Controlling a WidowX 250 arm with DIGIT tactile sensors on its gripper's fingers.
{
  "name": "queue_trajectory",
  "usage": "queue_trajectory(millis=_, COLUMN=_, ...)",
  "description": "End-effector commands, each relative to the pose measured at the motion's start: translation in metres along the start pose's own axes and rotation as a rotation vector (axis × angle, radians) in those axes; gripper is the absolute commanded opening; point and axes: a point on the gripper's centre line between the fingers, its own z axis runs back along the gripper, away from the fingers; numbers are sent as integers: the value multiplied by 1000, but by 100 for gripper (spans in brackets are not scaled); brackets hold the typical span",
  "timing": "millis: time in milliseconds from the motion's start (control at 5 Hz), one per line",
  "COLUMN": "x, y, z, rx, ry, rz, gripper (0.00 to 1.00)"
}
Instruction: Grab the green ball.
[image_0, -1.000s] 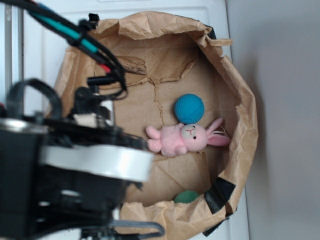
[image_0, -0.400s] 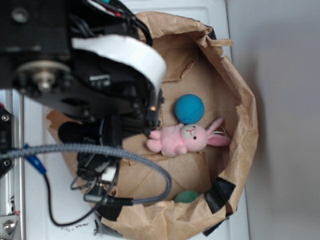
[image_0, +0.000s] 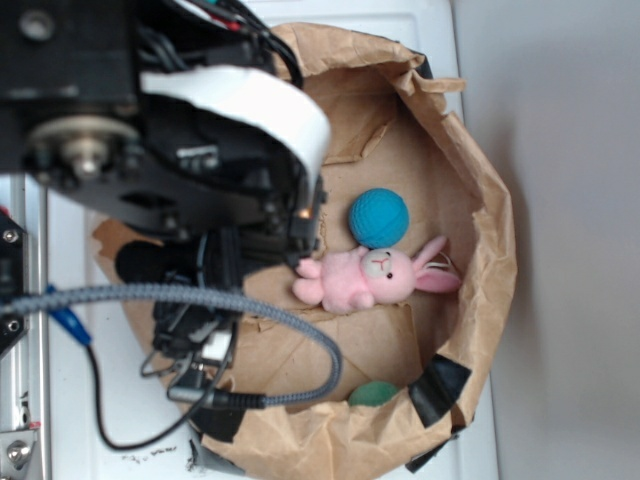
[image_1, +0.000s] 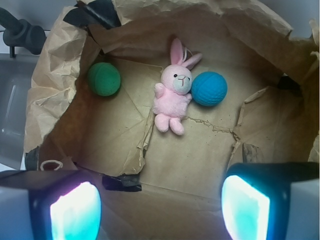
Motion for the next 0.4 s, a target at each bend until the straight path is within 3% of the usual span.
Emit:
queue_trajectory(millis=0, x=29, y=41, z=7, rx=-93, ry=-142, rz=-182, gripper=100)
queue_trajectory(millis=200, x=43, y=45, z=-6, rx=-112, ry=-140, rz=-224, gripper=100)
